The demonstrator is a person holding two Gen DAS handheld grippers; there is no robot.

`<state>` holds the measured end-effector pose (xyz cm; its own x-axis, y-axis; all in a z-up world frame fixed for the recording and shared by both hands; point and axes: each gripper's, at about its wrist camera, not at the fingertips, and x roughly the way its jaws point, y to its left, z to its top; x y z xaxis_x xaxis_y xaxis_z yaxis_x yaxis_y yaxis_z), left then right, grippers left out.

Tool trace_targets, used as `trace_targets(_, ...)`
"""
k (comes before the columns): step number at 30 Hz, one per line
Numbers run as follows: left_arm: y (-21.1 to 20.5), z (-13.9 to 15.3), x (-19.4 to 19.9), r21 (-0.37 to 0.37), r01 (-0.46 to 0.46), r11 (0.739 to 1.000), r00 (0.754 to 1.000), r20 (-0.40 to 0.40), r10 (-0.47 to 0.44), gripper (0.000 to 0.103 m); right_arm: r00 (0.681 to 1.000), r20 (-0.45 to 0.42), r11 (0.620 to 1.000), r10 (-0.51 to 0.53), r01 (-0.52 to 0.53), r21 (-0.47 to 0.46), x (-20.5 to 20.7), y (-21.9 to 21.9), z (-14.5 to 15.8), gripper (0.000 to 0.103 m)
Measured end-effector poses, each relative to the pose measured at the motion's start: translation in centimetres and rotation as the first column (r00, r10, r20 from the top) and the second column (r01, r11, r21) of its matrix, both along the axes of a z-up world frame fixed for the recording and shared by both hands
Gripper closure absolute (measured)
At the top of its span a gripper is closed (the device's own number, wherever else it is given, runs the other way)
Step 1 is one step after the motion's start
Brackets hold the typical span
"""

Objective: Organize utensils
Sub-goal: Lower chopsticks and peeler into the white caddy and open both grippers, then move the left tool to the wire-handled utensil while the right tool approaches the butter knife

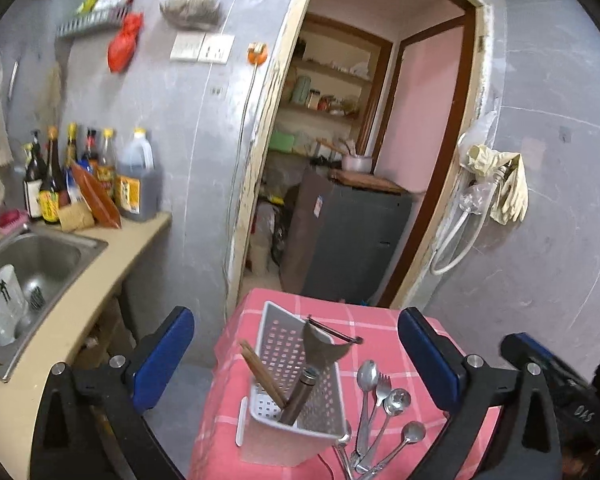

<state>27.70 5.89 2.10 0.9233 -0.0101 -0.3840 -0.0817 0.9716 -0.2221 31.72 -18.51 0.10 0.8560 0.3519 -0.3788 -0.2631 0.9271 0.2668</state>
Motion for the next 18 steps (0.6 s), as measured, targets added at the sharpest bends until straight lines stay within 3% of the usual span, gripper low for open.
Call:
trace_targets(1,-0.6,-0.1,-0.6,0.012,-0.006,1.000,1.000,0.010,0.006,0.000,1.000,0.013,1.000,-0.019,0.019,-0.014,-0.9,-0.9,0.0,0.001)
trace_targets(12,-5.3,-2.3,-5.3,0.048,-0.045,0.998,0.998,0.039,0.043,0.000,0.994,0.043,0.991,-0.097,0.101,-0.091,-6.1,-6.3,-1.1,0.001)
trace_targets(18,-6.7,-4.8,-5.3,0.043,-0.036,0.998,0.998,-0.058,0.039,0.000,0.995,-0.035,0.991,-0.097,0.093,-0.098,-6.0,-7.9,-3.4,0.001)
